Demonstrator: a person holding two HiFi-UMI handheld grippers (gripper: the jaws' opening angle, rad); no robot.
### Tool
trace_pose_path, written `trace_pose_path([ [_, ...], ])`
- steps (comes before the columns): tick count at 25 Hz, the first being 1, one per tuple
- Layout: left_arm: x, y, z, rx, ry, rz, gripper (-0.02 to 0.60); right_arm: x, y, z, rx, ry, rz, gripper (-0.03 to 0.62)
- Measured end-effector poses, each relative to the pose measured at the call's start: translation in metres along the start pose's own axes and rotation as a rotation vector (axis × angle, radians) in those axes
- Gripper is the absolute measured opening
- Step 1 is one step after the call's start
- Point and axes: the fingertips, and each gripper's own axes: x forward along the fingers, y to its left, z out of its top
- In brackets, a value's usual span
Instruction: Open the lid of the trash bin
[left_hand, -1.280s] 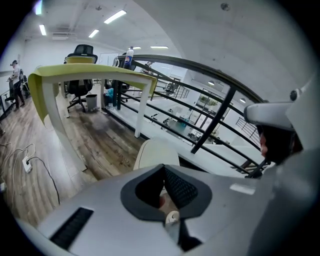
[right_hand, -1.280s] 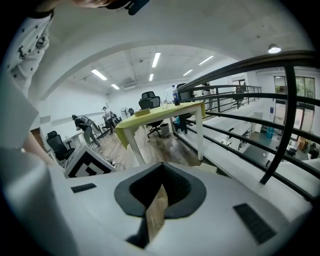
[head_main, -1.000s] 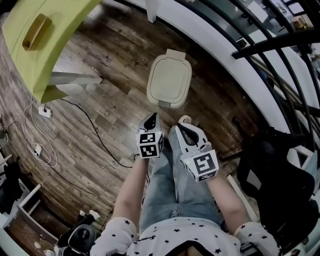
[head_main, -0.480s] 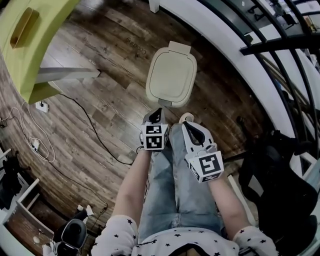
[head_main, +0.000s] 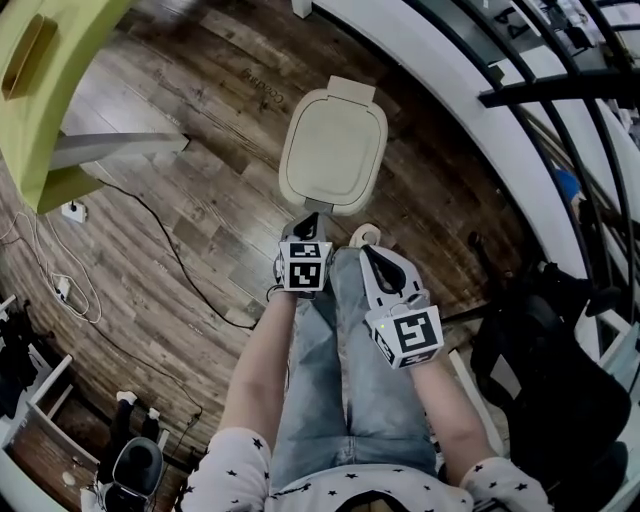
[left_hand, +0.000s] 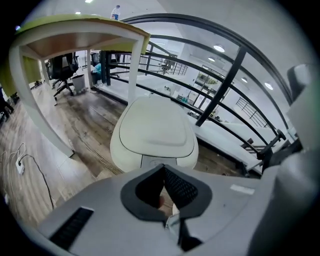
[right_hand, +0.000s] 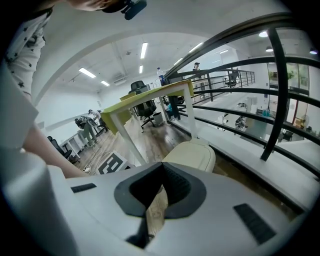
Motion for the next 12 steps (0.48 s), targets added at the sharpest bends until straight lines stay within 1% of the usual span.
trace_pose_path([
  [5, 0.012, 0.005, 0.001, 0.004, 0.007, 0.017, 0.011, 0.003, -0.010, -0.003, 0.003, 0.005, -0.004, -0.006],
  [12, 0.018, 0.006, -0.005, -0.015, 0.007, 0.027, 0.011, 0.004, -0.020, -0.005, 0.009, 0.016, -0.011, -0.006],
])
